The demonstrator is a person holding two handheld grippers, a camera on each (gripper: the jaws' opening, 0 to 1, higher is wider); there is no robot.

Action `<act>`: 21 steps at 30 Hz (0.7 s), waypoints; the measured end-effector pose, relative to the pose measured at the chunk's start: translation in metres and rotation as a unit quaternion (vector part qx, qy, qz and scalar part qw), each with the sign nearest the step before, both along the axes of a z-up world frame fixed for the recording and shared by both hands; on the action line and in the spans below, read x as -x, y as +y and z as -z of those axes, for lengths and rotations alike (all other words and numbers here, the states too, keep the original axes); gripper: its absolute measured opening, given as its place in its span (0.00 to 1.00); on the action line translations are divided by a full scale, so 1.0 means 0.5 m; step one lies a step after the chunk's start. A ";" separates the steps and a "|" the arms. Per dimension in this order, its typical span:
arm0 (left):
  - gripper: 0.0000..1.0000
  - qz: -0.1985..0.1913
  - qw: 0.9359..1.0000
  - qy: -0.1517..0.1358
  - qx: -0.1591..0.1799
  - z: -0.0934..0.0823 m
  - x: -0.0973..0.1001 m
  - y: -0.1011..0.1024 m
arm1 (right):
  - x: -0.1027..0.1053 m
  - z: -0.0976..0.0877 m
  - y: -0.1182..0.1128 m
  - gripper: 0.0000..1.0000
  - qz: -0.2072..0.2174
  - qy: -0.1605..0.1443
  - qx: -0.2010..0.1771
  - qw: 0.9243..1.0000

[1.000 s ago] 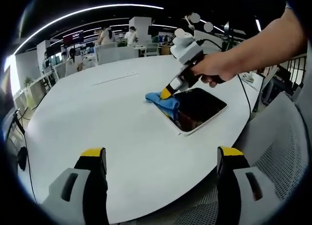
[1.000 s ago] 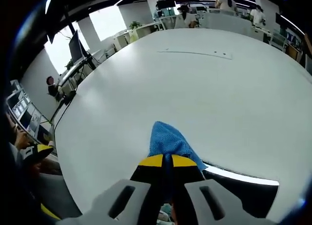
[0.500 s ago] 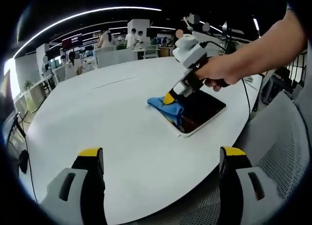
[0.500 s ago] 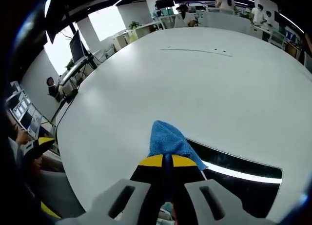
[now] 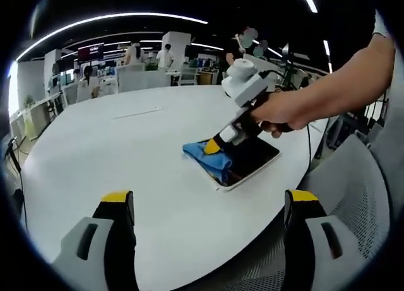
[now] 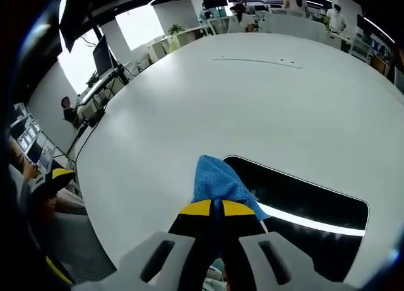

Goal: Wipe the mirror surface with the cleaning cloth until all visible marks leave the cleaned area.

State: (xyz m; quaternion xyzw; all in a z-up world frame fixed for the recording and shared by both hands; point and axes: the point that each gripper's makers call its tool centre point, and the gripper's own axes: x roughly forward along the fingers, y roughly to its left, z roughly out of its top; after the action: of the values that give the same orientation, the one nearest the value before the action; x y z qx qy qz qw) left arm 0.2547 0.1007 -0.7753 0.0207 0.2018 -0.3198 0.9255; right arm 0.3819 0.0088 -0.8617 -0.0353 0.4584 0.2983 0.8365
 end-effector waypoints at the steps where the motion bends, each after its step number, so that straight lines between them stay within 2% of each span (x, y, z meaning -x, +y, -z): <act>1: 0.99 -0.003 1.000 0.007 -0.001 0.003 0.002 0.001 | 0.002 0.000 0.000 0.00 0.002 0.003 -0.001 1.000; 9: 0.99 0.004 1.000 0.019 0.011 0.003 0.006 -0.007 | 0.015 -0.001 0.000 0.00 -0.001 0.011 0.002 1.000; 18: 0.99 0.010 0.999 0.047 -0.006 0.023 0.016 -0.010 | 0.018 -0.003 0.001 0.00 0.006 0.030 0.008 0.999; 21: 0.99 0.011 0.999 0.050 -0.009 0.026 0.018 -0.010 | 0.020 -0.003 0.000 0.00 0.003 0.027 0.009 1.000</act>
State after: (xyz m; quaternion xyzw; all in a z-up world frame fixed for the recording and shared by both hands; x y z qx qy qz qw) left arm 0.2458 0.0957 -0.7885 0.0151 0.2508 -0.3288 0.9104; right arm 0.3720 0.0088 -0.8604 -0.0336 0.4832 0.2925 0.8245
